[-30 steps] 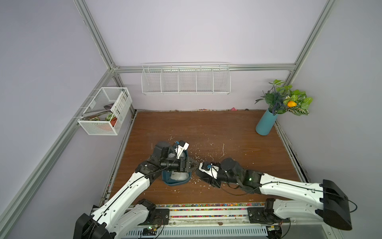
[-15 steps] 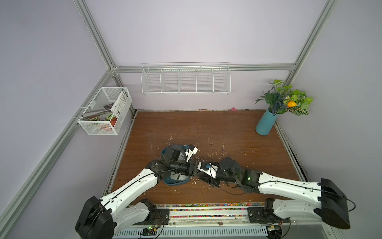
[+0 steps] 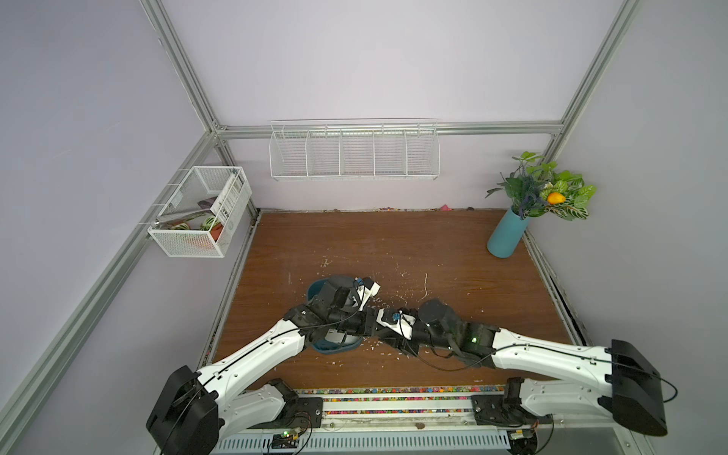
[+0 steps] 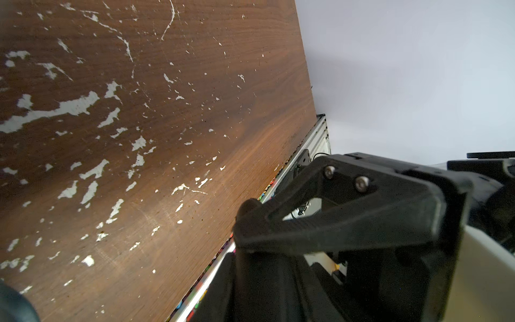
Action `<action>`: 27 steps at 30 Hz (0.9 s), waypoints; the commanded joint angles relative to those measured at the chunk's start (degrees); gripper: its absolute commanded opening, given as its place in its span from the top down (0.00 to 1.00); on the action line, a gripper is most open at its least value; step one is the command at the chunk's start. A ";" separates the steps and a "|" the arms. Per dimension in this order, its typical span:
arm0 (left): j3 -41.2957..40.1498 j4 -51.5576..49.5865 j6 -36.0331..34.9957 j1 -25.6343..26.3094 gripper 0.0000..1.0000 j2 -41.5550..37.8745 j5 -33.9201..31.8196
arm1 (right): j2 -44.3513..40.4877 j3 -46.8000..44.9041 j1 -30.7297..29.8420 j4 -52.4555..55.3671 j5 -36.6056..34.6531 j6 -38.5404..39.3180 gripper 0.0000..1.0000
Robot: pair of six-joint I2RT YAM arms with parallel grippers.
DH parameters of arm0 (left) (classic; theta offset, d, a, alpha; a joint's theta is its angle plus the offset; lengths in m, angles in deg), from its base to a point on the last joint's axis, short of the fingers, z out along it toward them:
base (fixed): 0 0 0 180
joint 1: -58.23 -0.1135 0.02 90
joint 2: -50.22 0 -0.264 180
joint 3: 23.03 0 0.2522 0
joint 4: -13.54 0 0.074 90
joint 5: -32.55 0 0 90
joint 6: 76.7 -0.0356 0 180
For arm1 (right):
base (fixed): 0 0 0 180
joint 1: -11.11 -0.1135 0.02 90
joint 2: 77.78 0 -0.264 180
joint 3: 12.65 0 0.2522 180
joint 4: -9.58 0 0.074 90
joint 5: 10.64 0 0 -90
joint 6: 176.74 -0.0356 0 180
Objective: Put the mouse in the storage box
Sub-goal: Pick up the mouse from the center of the board, then place the mouse in the storage box.
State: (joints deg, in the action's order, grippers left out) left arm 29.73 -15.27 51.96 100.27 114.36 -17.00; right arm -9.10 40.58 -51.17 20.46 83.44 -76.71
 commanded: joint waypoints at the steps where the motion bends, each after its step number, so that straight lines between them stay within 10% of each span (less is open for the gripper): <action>1: -0.33 0.20 -0.66 -0.19 0.92 -1.79 -4.06 | -1.23 -1.49 -0.21 -2.94 -0.60 -1.00 0.26; 15: 0.13 -18.56 3.37 -14.96 0.94 -12.77 -26.57 | -13.08 -17.34 0.84 -13.63 -17.97 -9.45 0.10; 27: -5.31 -4.91 3.05 -20.50 0.93 -3.41 -19.31 | -11.11 -17.40 1.54 -14.39 -18.83 -10.34 0.10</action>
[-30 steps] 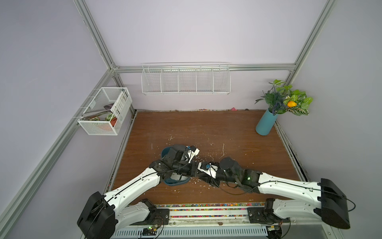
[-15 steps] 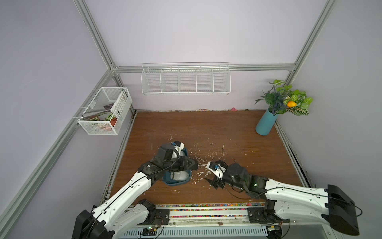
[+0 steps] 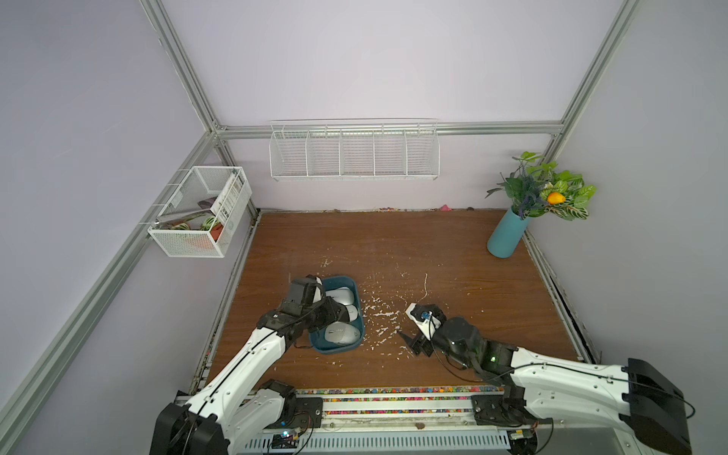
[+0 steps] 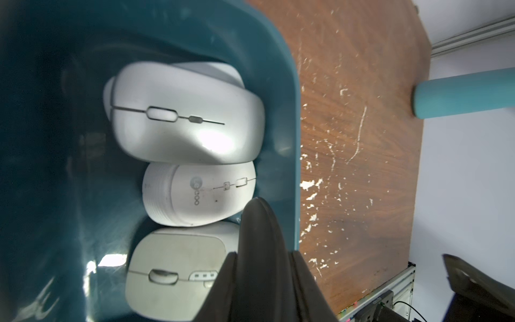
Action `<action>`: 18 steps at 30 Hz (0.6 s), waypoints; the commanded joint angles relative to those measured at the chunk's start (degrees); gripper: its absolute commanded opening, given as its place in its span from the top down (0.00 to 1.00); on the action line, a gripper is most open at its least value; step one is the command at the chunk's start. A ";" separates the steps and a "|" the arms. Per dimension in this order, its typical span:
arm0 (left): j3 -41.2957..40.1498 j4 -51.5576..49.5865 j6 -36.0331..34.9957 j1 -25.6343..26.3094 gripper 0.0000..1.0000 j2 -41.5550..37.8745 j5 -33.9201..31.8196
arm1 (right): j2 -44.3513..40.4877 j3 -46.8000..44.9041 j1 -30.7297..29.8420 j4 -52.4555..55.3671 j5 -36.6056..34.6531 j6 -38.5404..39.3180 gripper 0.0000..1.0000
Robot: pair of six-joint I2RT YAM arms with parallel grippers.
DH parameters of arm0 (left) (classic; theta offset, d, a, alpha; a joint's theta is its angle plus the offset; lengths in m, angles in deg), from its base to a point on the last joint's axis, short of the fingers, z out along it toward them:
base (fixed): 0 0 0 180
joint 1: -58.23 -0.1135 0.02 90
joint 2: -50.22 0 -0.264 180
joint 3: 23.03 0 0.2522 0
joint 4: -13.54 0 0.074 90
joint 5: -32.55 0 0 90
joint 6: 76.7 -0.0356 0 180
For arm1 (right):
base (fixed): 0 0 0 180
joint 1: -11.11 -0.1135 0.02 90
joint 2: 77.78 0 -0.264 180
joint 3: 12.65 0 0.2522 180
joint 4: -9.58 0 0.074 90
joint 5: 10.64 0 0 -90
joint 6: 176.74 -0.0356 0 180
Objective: Put the mouse in the storage box
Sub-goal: Place the mouse in the storage box.
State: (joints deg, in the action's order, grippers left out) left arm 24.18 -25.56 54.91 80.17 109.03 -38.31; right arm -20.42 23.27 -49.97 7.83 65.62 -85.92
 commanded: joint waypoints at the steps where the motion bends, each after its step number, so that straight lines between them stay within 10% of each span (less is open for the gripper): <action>1: 0.49 5.55 -0.16 -0.34 0.93 3.08 1.88 | 0.12 -0.17 0.41 -1.87 -1.01 -1.17 0.10; 5: 0.43 6.53 -0.82 -0.77 0.81 5.96 1.16 | -0.56 -0.79 0.52 -2.33 -1.16 -1.37 0.09; 10: 1.31 3.81 -0.56 -1.28 0.22 7.68 -2.31 | 0.07 -0.38 0.94 -2.08 -0.95 -1.61 0.09; 18: 6.06 -8.25 0.33 -1.48 0.09 4.66 -21.77 | -0.61 -0.33 3.48 -1.55 -1.16 -4.05 0.09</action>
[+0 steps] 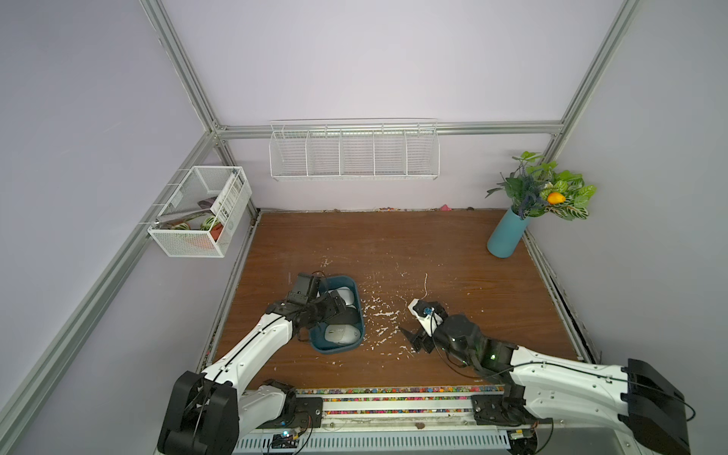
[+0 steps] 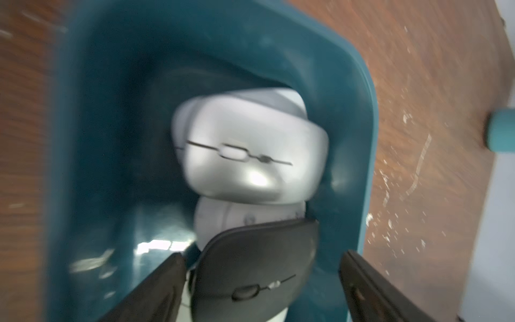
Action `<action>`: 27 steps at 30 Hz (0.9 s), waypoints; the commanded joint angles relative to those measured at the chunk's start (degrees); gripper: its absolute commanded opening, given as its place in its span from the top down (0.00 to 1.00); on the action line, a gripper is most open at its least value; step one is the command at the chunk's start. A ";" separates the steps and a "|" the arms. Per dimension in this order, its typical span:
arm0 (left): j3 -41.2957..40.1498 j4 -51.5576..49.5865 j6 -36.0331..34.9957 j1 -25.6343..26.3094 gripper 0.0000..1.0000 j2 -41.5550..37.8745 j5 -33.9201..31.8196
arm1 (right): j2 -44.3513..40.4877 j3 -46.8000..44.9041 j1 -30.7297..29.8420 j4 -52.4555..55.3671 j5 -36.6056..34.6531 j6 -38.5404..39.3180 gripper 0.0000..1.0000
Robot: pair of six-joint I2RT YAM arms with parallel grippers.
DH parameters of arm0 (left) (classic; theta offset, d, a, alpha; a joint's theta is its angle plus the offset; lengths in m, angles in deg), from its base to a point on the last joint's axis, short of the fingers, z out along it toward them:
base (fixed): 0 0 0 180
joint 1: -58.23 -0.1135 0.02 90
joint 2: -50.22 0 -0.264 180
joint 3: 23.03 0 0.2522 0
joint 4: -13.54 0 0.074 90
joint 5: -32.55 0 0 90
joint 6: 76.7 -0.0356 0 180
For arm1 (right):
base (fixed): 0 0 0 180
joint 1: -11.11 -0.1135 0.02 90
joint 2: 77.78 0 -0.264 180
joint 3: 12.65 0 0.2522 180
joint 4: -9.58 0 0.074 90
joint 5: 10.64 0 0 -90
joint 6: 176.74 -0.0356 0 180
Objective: Put the mouse in the storage box
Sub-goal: Place the mouse in the storage box, then reset both arms
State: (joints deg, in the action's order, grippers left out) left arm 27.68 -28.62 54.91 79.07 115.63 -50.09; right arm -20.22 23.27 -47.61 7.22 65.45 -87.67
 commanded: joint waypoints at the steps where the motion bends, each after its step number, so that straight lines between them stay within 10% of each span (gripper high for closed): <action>1: 2.92 -6.05 0.48 -0.39 0.09 -2.80 -12.48 | -1.46 -0.35 2.07 -0.53 -1.49 -3.22 0.09; 8: 1.63 0.94 -0.09 -0.41 0.05 -13.22 -29.97 | -5.17 -0.38 8.71 1.03 -17.03 -2.57 0.10; 18: -23.89 49.63 -33.86 -0.98 0.01 -24.89 -42.46 | -5.54 -0.89 29.14 2.59 -35.76 -6.10 0.12; 27: -23.68 74.45 -44.22 -4.26 0.01 3.51 -38.78 | 7.38 -5.29 40.14 -13.30 -32.04 -4.17 0.13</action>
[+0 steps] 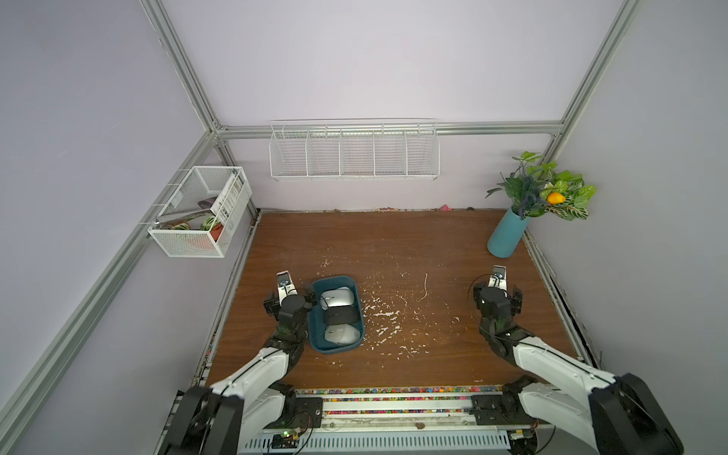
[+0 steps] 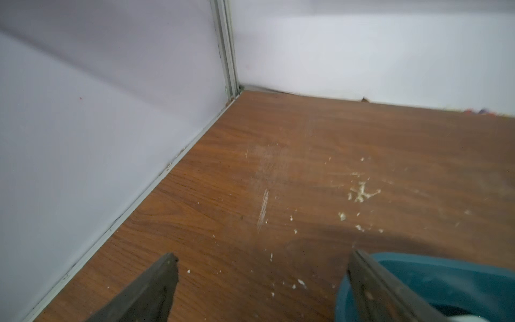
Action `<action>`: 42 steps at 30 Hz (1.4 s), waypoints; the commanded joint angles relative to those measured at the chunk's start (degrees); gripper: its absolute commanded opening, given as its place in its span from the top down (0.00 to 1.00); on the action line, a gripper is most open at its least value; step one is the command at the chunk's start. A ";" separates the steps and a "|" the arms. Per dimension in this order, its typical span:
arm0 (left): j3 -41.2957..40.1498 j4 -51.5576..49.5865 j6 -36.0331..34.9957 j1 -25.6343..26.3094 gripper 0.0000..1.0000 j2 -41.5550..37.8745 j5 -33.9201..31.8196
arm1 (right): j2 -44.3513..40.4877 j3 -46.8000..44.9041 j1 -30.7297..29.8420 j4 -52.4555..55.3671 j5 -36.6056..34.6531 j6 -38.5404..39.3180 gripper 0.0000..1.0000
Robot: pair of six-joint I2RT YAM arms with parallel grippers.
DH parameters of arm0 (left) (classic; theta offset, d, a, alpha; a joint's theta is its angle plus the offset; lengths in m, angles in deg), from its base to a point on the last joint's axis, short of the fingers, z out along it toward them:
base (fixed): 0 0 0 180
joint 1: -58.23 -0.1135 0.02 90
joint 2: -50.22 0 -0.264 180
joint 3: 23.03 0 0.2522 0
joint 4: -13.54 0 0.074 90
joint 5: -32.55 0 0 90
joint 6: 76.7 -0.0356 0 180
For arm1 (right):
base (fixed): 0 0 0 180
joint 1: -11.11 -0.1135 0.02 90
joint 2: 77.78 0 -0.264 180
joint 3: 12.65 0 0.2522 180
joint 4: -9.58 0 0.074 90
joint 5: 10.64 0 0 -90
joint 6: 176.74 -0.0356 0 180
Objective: Put the mouse in the storage box
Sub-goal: Reset both arms
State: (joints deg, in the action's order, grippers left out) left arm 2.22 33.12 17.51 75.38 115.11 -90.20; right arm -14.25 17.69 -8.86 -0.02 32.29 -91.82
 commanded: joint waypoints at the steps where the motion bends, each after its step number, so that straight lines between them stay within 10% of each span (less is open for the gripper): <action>1: 1.24 17.46 -8.10 -1.24 0.02 6.29 3.13 | 2.40 -0.13 2.74 -8.70 3.12 -0.02 0.13; 9: -2.15 48.10 -10.27 -7.83 0.00 24.80 14.42 | 15.30 -5.64 11.03 -39.05 18.77 3.59 0.14; 12: 0.00 40.44 -7.77 -10.19 0.00 24.24 18.61 | 26.46 -6.12 11.70 -53.80 22.63 6.32 0.12; 19: 7.53 25.74 -2.58 -17.06 0.00 23.83 27.31 | 25.86 4.59 14.85 -30.14 25.98 1.42 0.12; 42: 7.54 25.82 -2.63 -17.06 0.00 23.72 27.33 | 26.18 3.64 15.92 -32.98 28.03 1.65 0.01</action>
State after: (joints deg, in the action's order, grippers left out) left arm 9.58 59.22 14.36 58.51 139.15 -63.53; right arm 12.24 21.95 7.05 -32.98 59.94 -89.35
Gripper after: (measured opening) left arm 0.999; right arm 0.992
